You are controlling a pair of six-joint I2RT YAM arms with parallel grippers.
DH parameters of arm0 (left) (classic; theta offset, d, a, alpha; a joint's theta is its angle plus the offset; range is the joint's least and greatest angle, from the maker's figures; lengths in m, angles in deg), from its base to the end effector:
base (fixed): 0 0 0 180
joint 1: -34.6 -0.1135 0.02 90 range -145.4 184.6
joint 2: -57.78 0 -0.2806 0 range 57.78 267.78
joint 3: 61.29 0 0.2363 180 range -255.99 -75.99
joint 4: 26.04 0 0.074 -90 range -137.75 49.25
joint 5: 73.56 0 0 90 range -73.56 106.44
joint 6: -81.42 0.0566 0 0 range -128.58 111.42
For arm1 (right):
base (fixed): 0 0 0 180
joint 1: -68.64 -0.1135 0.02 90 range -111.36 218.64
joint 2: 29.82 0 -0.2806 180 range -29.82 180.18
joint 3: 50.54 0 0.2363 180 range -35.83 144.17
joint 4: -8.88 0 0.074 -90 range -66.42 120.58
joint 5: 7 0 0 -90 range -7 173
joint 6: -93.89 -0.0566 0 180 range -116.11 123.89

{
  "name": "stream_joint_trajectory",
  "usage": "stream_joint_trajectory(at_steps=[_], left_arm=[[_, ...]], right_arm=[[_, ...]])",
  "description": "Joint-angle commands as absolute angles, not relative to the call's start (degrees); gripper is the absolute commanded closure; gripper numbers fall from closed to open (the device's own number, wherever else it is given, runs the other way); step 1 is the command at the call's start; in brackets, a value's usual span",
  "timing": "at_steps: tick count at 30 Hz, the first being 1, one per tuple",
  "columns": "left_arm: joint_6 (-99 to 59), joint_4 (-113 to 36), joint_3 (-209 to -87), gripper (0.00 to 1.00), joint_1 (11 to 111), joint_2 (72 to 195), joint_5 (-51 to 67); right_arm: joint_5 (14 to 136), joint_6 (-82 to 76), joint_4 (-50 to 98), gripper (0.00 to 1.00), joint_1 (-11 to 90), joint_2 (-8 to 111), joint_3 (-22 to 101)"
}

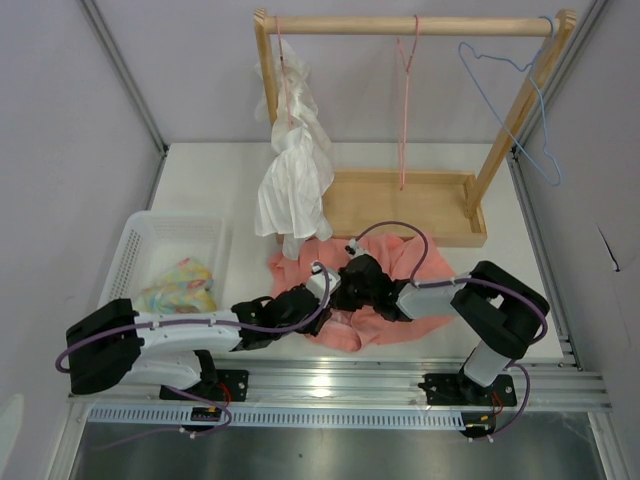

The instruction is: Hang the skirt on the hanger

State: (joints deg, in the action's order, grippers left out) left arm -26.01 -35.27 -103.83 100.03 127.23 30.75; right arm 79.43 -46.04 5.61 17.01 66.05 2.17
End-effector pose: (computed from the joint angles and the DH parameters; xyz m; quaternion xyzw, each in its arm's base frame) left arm 0.1110 -0.2091 0.1933 0.3083 0.8311 -0.2141 0.4104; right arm 0.1966 0.2540 0.1473 -0.0266 0.9052 0.3458 0.2458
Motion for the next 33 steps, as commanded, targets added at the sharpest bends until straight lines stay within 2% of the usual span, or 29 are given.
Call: stream_joint_trajectory(at_steps=[1, 12, 22, 33], left_arm=[[-24.93, -31.79, -103.41, 0.71, 99.64, 128.09, 30.77], [-22.56, -28.01, -104.38, 0.71, 99.64, 133.89, 27.25], [-21.33, -28.35, -106.23, 0.68, 99.55, 137.75, 33.48], [-20.89, -28.61, -105.61, 0.63, 99.20, 133.45, 38.06]], right_arm=[[79.75, -45.59, 6.44, 1.00, 18.63, 64.05, -0.67], [78.52, -45.15, 6.18, 1.00, 19.51, 63.25, -1.91], [78.08, -45.24, 5.30, 1.00, 19.51, 63.78, -2.26], [77.99, -45.41, 4.78, 1.00, 19.60, 63.51, -3.22]])
